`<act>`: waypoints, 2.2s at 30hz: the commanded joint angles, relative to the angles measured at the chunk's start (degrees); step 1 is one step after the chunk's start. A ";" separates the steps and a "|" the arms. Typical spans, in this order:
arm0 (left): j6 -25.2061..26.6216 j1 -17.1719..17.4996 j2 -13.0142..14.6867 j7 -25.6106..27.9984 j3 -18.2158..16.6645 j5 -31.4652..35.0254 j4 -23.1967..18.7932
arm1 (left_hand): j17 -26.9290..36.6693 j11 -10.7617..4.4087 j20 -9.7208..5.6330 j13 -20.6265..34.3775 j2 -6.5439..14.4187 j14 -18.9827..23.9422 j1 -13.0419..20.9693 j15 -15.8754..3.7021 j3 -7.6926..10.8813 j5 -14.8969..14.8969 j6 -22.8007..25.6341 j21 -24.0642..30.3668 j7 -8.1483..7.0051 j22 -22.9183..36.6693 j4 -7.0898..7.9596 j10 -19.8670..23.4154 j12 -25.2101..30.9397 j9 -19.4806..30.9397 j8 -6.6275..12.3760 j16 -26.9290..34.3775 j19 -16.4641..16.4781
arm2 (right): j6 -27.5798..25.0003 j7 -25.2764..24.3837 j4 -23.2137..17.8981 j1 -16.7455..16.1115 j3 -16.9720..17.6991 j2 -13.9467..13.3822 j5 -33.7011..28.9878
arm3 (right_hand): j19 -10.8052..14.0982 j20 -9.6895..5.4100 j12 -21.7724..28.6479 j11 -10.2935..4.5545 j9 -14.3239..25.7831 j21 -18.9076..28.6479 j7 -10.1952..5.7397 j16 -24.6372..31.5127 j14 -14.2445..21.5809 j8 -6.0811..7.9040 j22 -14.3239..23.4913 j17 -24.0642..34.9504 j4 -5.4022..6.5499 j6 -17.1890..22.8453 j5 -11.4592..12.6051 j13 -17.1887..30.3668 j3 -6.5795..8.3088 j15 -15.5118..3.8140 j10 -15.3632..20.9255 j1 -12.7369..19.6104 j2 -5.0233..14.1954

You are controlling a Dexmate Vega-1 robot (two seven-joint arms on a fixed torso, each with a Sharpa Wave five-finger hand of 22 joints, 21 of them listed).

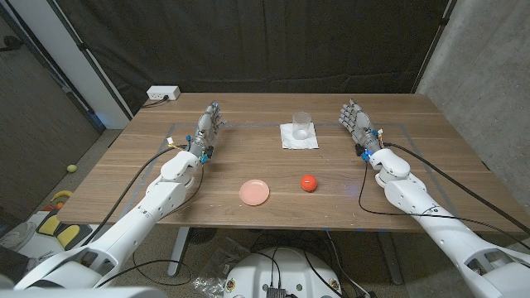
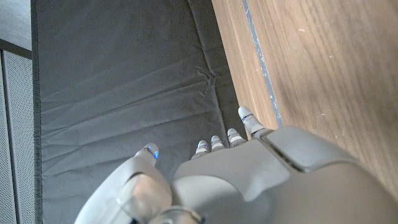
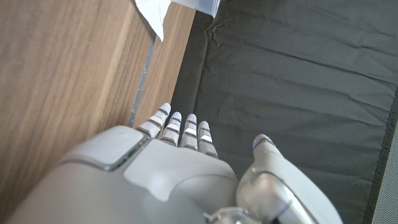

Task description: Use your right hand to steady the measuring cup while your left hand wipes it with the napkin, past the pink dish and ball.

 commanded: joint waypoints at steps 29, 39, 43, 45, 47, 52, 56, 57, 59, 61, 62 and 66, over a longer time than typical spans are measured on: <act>0.38 0.21 0.07 -1.32 -0.59 0.17 0.35 | 0.39 0.50 2.74 0.70 0.29 -2.20 3.44 0.71 1.48 -0.56 -4.73 -0.63 -0.86 0.26 -1.82 -0.55 0.49 0.71 0.26 -0.04 -4.50 | -8.49 8.86 -4.14 -2.89 14.56 11.90 -23.18 | 0.80 -0.57 0.03 0.51 0.45 -0.26 -0.07 0.04 1.31 -0.25 0.42 0.44 -4.63 -1.27 -0.51 0.61 0.65 0.21 -0.45 4.60 -1.22; 0.32 -0.66 -0.50 -2.00 -0.44 0.01 1.83 | 0.40 0.53 2.79 0.71 0.21 -2.01 3.56 0.67 1.43 -0.64 -4.61 -0.77 -0.78 0.28 -1.87 -0.37 0.43 0.71 0.25 -0.10 -4.31 | -9.31 9.14 -5.13 -0.91 10.18 7.60 -28.92 | 1.03 -0.93 -0.38 0.39 0.47 -0.46 0.10 -0.15 0.44 -0.31 0.34 0.45 -6.23 -2.46 -0.26 0.62 0.55 -0.14 -1.99 6.36 -2.47; 0.35 -0.94 -0.72 -2.19 -0.42 -0.10 2.39 | 0.41 0.53 2.82 0.71 0.22 -1.94 3.59 0.60 1.41 -0.67 -4.55 -0.81 -0.77 0.29 -1.86 -0.34 0.39 0.72 0.25 -0.13 -4.19 | -9.84 8.72 -5.54 -0.02 8.25 6.10 -30.72 | 1.62 -0.56 -0.37 0.33 0.48 -0.36 0.15 -0.11 0.35 -0.20 0.29 0.46 -6.82 -2.59 -0.08 0.63 0.32 -0.48 -2.24 6.96 -3.29; 0.36 -1.08 -0.75 -2.23 -0.38 -0.02 2.59 | 0.42 0.51 2.80 0.71 0.23 -1.96 3.60 0.63 1.39 -0.69 -4.53 -0.86 -0.75 0.30 -1.85 -0.32 0.36 0.72 0.25 -0.16 -4.20 | -9.66 8.47 -5.43 0.42 7.39 5.52 -31.33 | 2.23 -0.25 -0.33 0.29 0.50 -0.22 0.17 -0.04 0.41 -0.09 0.24 0.46 -7.24 -2.60 0.09 0.64 0.14 -0.61 -2.30 7.43 -3.91; 0.29 -1.24 -0.91 -2.28 -0.39 -0.07 2.88 | 0.42 0.54 2.78 0.71 0.24 -1.94 3.60 0.62 1.39 -0.70 -4.50 -0.87 -0.70 0.30 -1.84 -0.28 0.36 0.72 0.25 -0.17 -4.14 | -10.29 8.02 -5.67 0.79 6.71 5.20 -31.69 | 2.62 -0.31 -0.26 0.17 0.50 -0.15 0.20 0.04 0.57 0.01 0.21 0.46 -7.55 -2.54 0.25 0.64 0.00 -0.68 -2.29 7.82 -4.39; 0.22 -1.57 -1.09 -2.54 -0.34 -0.06 3.38 | 0.43 0.51 2.78 0.72 0.28 -1.80 3.61 0.57 1.36 -0.75 -4.42 -0.97 -0.78 0.32 -1.79 -0.12 0.35 0.72 0.25 -0.18 -4.07 | -9.99 7.22 -5.51 1.81 4.76 3.97 -32.98 | 3.15 -0.77 -0.16 -0.01 0.52 -0.11 0.36 0.21 0.99 0.20 0.16 0.46 -8.08 -2.36 0.58 0.65 -0.29 -0.64 -2.26 8.61 -5.36; 0.11 -1.80 -1.23 -2.74 -0.32 -0.06 3.74 | 0.44 0.62 2.84 0.72 0.31 -1.77 3.62 0.59 1.34 -0.77 -4.46 -1.04 -0.70 0.33 -1.76 -0.14 0.29 0.72 0.21 -0.21 -4.04 | -9.48 6.44 -5.24 2.52 3.41 3.23 -33.67 | 3.25 -0.83 -0.10 -0.13 0.53 -0.19 0.35 0.33 1.34 0.30 0.12 0.46 -8.39 -2.29 0.83 0.65 -0.51 -0.53 -2.27 9.18 -6.04; 0.04 -1.85 -1.25 -2.74 -0.31 -0.02 3.82 | 0.44 0.63 2.82 0.72 0.32 -1.75 3.62 0.56 1.34 -0.78 -4.46 -1.05 -0.74 0.33 -1.75 -0.14 0.28 0.72 0.21 -0.21 -4.03 | -9.70 6.15 -5.31 2.64 3.16 3.16 -33.75 | 3.27 -0.83 -0.10 -0.17 0.54 -0.20 0.34 0.33 1.35 0.32 0.12 0.47 -8.44 -2.28 0.88 0.65 -0.56 -0.56 -2.31 9.29 -6.18; 0.11 -1.92 -1.28 -2.73 -0.33 -0.03 3.90 | 0.45 0.60 2.86 0.73 0.34 -1.76 3.62 0.55 1.33 -0.79 -4.48 -1.07 -0.73 0.33 -1.73 -0.16 0.26 0.73 0.19 -0.23 -4.03 | -9.13 6.06 -4.91 3.06 2.50 2.79 -33.94 | 3.30 -0.80 -0.09 -0.21 0.54 -0.23 0.32 0.33 1.39 0.35 0.11 0.47 -8.53 -2.24 0.97 0.66 -0.66 -0.58 -2.32 9.48 -6.45; 0.20 -1.99 -1.28 -2.74 -0.34 -0.04 3.97 | 0.45 0.60 2.83 0.73 0.38 -1.71 3.62 0.55 1.33 -0.80 -4.46 -1.11 -0.73 0.34 -1.71 -0.15 0.24 0.73 0.19 -0.23 -4.00 | -9.09 5.85 -4.86 3.37 1.94 2.48 -34.09 | 3.28 -0.82 -0.05 -0.24 0.54 -0.27 0.31 0.32 1.37 0.38 0.10 0.47 -8.59 -2.21 1.04 0.66 -0.75 -0.65 -2.28 9.61 -6.67; 0.24 -2.05 -1.26 -2.84 -0.32 -0.05 4.03 | 0.46 0.59 2.87 0.73 0.41 -1.73 3.62 0.53 1.33 -0.81 -4.45 -1.13 -0.72 0.34 -1.69 -0.14 0.22 0.73 0.19 -0.25 -4.00 | -9.04 5.68 -4.88 3.49 1.64 2.30 -34.26 | 3.28 -0.80 -0.05 -0.26 0.55 -0.30 0.27 0.31 1.37 0.40 0.10 0.48 -8.63 -2.18 1.10 0.66 -0.83 -0.61 -2.31 9.73 -6.88; 0.30 -2.20 -1.24 -3.00 -0.31 -0.04 4.15 | 0.46 0.61 2.85 0.73 0.46 -1.70 3.62 0.54 1.33 -0.82 -4.45 -1.19 -0.73 0.35 -1.65 -0.12 0.19 0.73 0.17 -0.27 -3.96 | -8.85 4.99 -5.01 3.79 0.71 1.85 -34.54 | 3.27 -0.83 0.00 -0.37 0.56 -0.44 0.26 0.28 1.36 0.45 0.09 0.50 -8.80 -2.19 1.43 0.67 -1.25 -0.68 -2.37 10.30 -7.87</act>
